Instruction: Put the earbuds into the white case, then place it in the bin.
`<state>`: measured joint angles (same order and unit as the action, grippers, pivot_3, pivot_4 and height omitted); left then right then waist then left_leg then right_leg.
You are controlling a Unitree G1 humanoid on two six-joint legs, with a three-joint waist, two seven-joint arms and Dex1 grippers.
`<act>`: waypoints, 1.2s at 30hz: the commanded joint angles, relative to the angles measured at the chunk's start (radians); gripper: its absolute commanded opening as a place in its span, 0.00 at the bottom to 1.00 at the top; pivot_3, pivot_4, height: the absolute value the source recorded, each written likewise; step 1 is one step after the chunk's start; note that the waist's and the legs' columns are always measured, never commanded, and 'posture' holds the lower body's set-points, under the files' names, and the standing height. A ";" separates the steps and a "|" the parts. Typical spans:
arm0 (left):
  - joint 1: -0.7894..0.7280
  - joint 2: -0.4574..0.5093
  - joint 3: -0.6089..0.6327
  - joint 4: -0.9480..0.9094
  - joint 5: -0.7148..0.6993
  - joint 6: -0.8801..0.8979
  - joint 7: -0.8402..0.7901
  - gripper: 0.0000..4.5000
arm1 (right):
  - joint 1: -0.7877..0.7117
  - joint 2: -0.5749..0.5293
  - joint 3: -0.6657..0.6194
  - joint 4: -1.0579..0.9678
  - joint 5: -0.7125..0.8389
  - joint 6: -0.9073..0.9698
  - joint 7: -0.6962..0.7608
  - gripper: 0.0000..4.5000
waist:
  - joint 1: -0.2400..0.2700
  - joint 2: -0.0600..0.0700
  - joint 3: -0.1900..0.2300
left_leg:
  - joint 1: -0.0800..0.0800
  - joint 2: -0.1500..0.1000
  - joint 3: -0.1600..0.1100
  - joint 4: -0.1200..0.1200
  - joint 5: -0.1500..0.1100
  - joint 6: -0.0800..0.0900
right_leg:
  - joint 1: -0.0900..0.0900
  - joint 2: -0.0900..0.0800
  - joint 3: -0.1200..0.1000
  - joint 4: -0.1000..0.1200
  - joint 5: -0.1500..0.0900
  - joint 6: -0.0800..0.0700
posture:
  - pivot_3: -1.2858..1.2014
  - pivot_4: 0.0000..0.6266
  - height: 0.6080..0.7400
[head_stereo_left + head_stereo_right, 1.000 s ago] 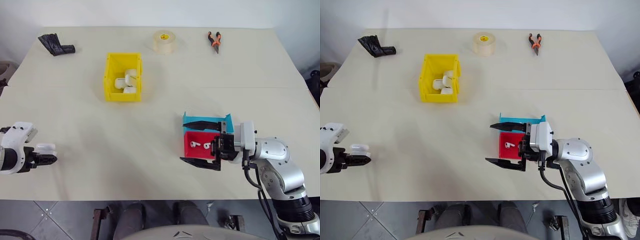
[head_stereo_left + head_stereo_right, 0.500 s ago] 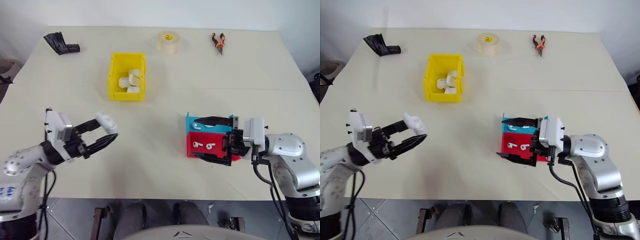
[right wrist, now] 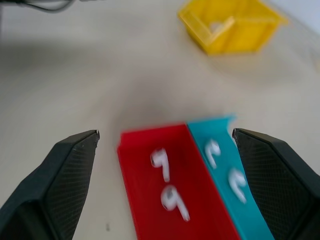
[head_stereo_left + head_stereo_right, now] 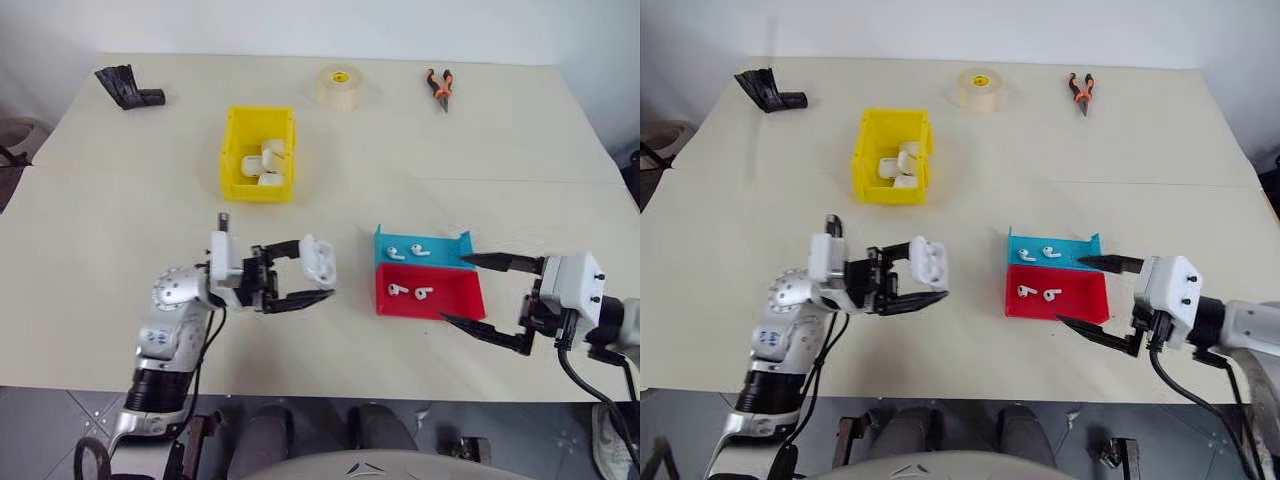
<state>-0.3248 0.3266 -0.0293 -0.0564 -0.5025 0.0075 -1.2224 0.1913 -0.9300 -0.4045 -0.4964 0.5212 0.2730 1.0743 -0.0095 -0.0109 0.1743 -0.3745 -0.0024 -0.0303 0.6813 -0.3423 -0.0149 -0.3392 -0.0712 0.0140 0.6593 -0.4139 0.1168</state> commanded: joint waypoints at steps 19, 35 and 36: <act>-0.027 -0.058 -0.132 0.083 0.093 -0.141 0.002 0.61 | -0.436 -0.372 0.393 -0.090 -0.113 0.475 0.014 1.00 | 0.010 0.001 0.000 | -0.001 -0.001 -0.001 0.001 0.000 0.001 | -0.001 -0.003 0.002 -0.006 0.001 0.002 | 0.52 0.24 1.00; -0.004 -0.044 -0.141 0.054 0.080 -0.109 0.038 0.61 | -0.727 -0.235 0.802 0.081 -0.471 0.225 0.141 1.00 | 0.008 0.001 0.000 | -0.003 -0.002 -0.004 0.001 0.000 0.001 | -0.002 -0.006 -0.005 -0.006 0.001 0.002 | 0.52 0.24 1.00; -0.004 -0.044 -0.141 0.054 0.079 -0.108 0.038 0.61 | -0.733 -0.228 0.808 0.098 -0.488 0.201 0.150 1.00 | 0.007 0.001 0.000 | -0.003 -0.002 -0.004 0.001 0.000 0.001 | -0.002 -0.006 -0.006 -0.005 0.001 0.002 | 0.52 0.24 1.00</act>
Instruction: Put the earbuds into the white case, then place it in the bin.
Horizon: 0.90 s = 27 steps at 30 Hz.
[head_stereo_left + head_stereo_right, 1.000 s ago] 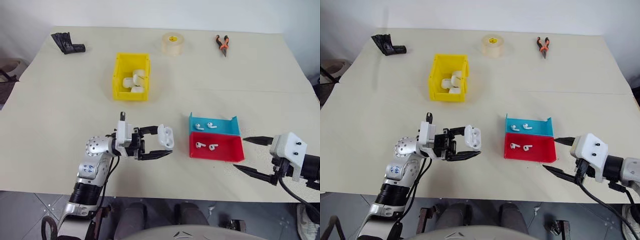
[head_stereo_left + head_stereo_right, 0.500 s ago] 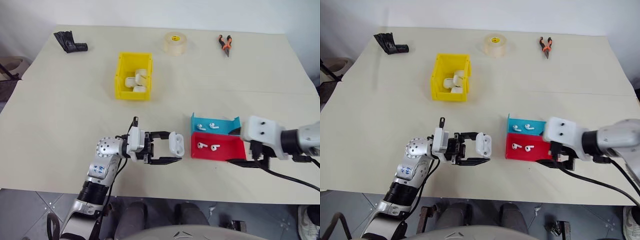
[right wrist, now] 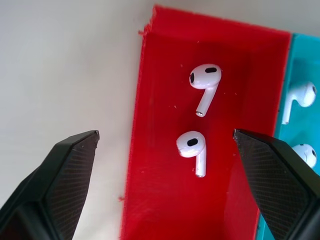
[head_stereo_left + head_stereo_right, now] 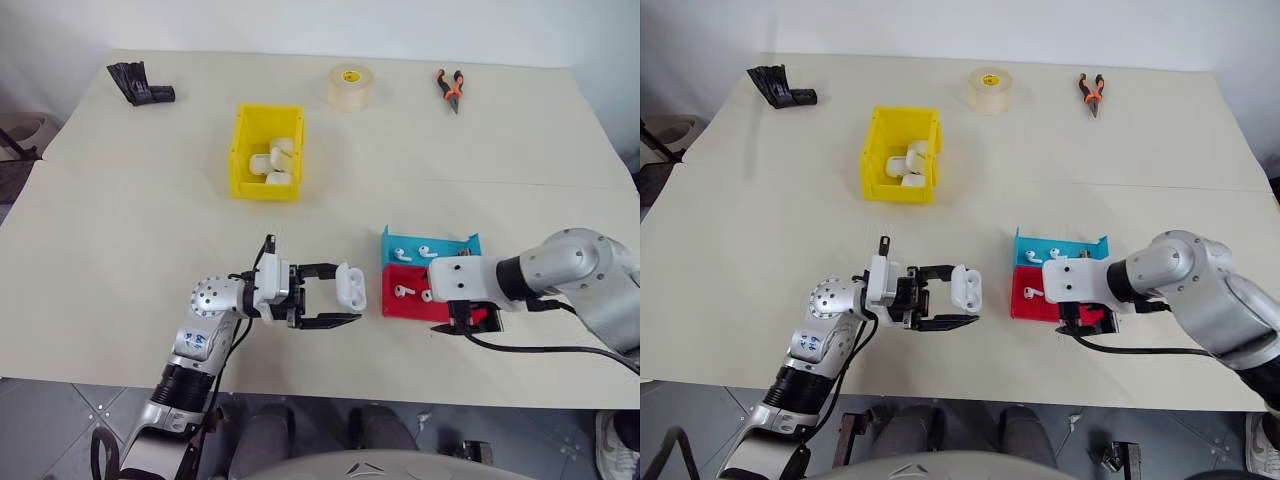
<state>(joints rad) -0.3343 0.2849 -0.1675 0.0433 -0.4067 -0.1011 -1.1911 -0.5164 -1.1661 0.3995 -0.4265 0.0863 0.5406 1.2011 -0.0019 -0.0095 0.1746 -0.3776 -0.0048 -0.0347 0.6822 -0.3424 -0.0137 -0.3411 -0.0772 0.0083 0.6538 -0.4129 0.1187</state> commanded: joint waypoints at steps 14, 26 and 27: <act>0.013 -0.005 -0.002 -0.066 -0.022 0.016 0.021 0.61 | -0.095 0.093 0.023 0.153 -0.178 -0.229 0.135 0.59 | 0.000 0.000 0.000 | 0.000 0.000 0.000 0.000 0.000 0.000 | 0.000 0.000 -0.001 0.001 0.000 0.000 | 0.52 0.24 1.00; 0.033 -0.006 -0.003 -0.096 -0.022 0.030 0.045 0.61 | -0.085 0.137 0.022 0.210 -0.249 -0.318 0.175 0.59 | 0.000 0.000 0.000 | 0.000 0.000 -0.001 0.001 0.000 0.000 | 0.000 0.000 -0.002 0.001 0.000 0.000 | 0.52 0.24 1.00; 0.033 -0.006 -0.003 -0.096 -0.022 0.031 0.046 0.61 | -0.082 0.138 0.021 0.208 -0.250 -0.319 0.180 0.59 | 0.000 0.000 0.000 | 0.000 0.000 -0.001 0.001 0.000 0.000 | 0.000 0.000 -0.002 0.001 0.000 0.000 | 0.52 0.24 1.00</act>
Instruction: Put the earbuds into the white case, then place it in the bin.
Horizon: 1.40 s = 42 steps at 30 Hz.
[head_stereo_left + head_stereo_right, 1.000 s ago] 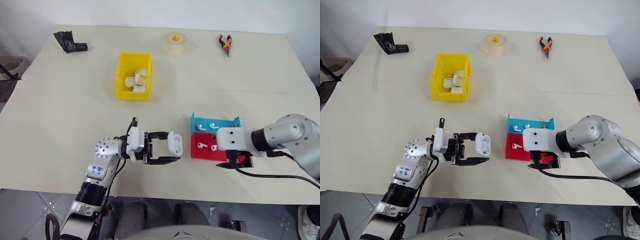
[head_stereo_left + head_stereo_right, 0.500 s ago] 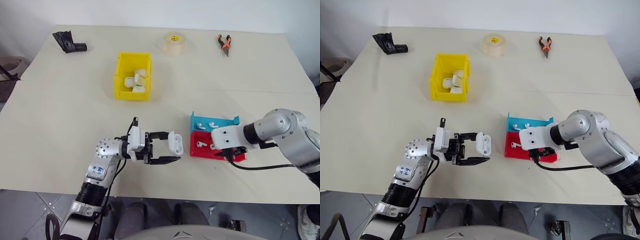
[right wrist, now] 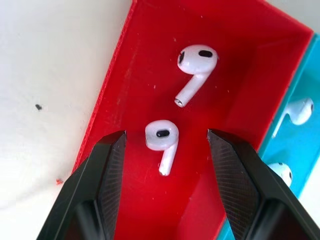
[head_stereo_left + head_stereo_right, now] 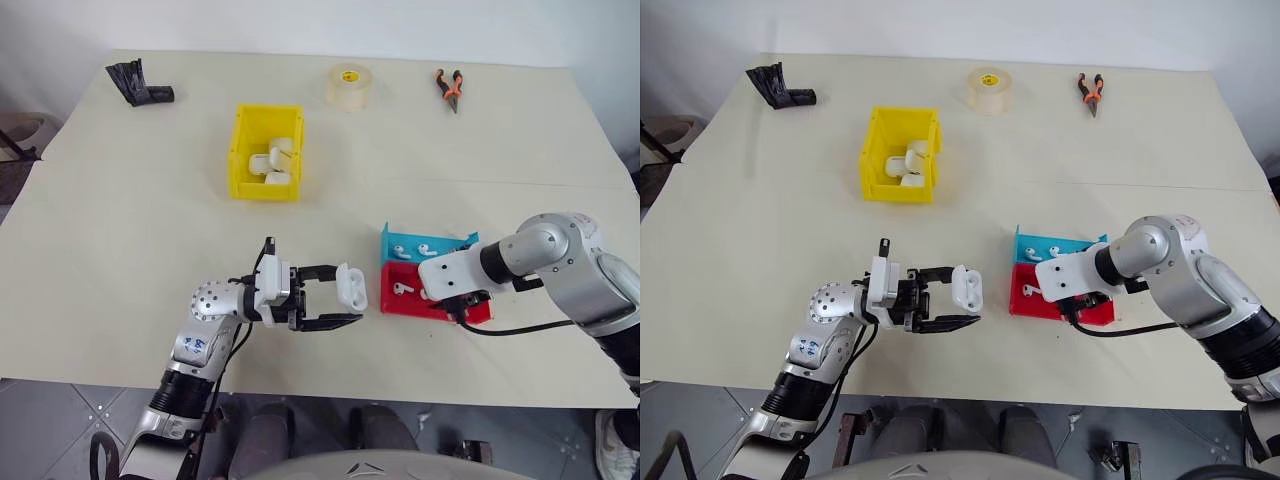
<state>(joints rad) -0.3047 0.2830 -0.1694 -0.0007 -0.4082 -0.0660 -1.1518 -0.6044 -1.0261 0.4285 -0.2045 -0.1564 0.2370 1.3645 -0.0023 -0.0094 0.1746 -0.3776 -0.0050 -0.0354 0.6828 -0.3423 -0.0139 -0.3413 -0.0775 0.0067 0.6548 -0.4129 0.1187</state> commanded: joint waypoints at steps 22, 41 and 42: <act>0.018 0.004 0.000 -0.090 -0.031 0.025 0.018 0.61 | 0.023 0.010 -0.006 -0.003 -0.052 -0.047 0.035 0.32 | -0.001 0.000 0.000 | 0.000 0.000 -0.001 0.000 0.000 -0.001 | 0.001 0.000 -0.001 0.000 0.000 0.000 | 0.52 0.24 1.00; 0.019 0.002 0.004 -0.107 -0.044 0.055 0.032 0.61 | -0.050 0.004 0.001 0.192 -0.093 -0.485 0.078 0.32 | -0.001 0.000 0.000 | 0.000 0.000 -0.001 0.000 0.000 0.000 | 0.001 0.000 -0.001 -0.001 0.000 0.000 | 0.52 0.24 1.00; 0.019 0.002 0.004 -0.108 -0.044 0.055 0.032 0.61 | -0.051 0.006 -0.001 0.197 -0.093 -0.491 0.079 0.32 | -0.001 0.000 0.000 | 0.000 0.000 -0.001 0.000 0.000 0.000 | 0.001 0.000 -0.001 -0.001 0.000 0.000 | 0.52 0.24 1.00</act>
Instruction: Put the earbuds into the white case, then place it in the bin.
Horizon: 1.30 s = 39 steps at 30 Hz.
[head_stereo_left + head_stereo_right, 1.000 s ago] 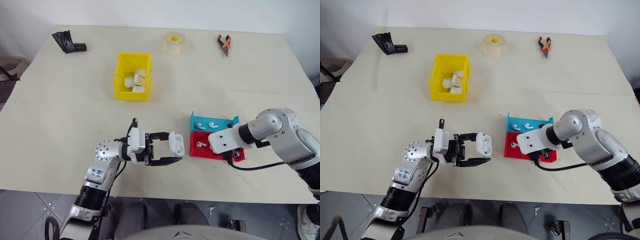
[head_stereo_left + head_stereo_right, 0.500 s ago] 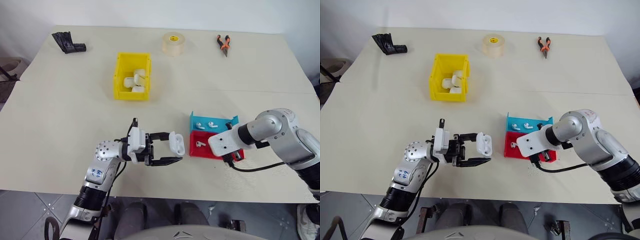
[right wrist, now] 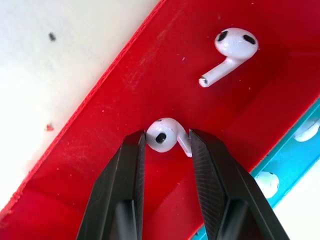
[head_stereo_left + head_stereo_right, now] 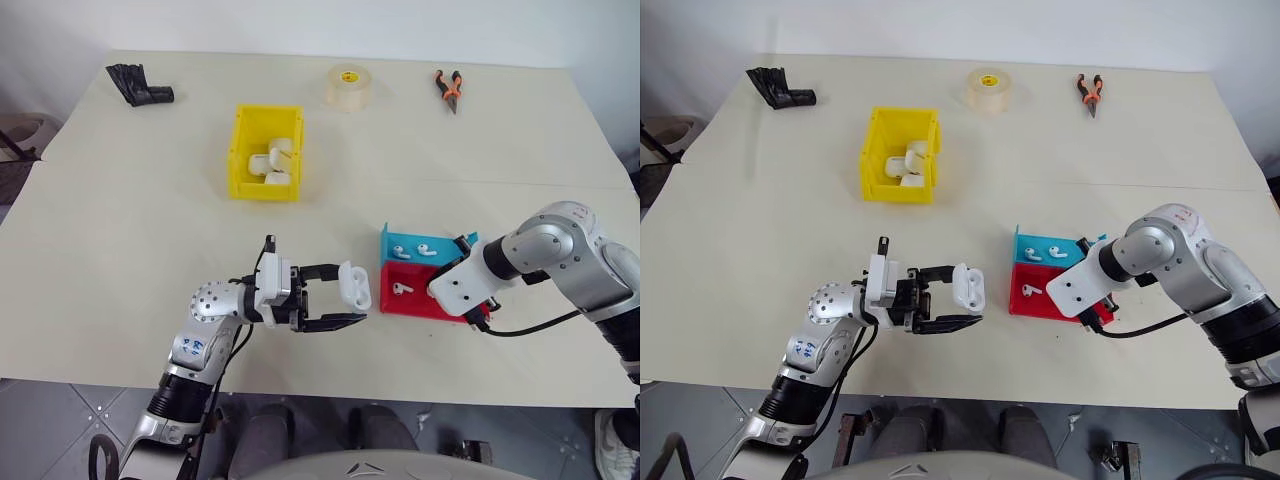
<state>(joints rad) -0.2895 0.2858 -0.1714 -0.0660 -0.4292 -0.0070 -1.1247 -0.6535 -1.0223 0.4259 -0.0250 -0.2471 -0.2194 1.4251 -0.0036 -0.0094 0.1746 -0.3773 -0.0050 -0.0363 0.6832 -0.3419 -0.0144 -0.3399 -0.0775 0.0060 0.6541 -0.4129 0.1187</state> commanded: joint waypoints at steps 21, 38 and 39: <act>0.005 -0.009 0.005 -0.053 -0.029 0.009 0.022 0.61 | -0.095 0.044 0.013 0.210 -0.005 -0.325 0.037 0.32 | -0.001 0.000 0.000 | 0.000 0.000 0.000 0.000 0.000 0.000 | 0.000 0.000 0.000 0.000 0.000 0.000 | 0.52 0.24 1.00; 0.007 -0.011 0.003 -0.058 -0.033 0.011 0.037 0.61 | -0.069 0.065 0.027 0.201 0.029 -0.360 0.078 0.32 | 0.000 0.000 0.000 | 0.000 0.000 0.000 0.000 0.000 0.000 | 0.000 0.000 0.000 0.000 0.000 0.000 | 0.52 0.24 1.00; 0.007 -0.011 0.003 -0.057 -0.033 0.011 0.037 0.61 | -0.068 0.065 0.029 0.205 0.027 -0.365 0.079 0.32 | 0.000 0.000 0.000 | 0.000 0.000 0.000 0.000 0.000 0.000 | 0.000 0.000 0.000 0.000 0.000 0.000 | 0.52 0.24 1.00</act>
<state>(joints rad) -0.2824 0.2819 -0.1709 -0.0758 -0.4415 0.0109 -1.0931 -0.7335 -0.9626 0.4320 0.1816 -0.2147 -0.5702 1.4872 -0.0040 -0.0094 0.1747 -0.3773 -0.0048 -0.0363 0.6832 -0.3419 -0.0144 -0.3398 -0.0775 0.0057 0.6538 -0.4129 0.1186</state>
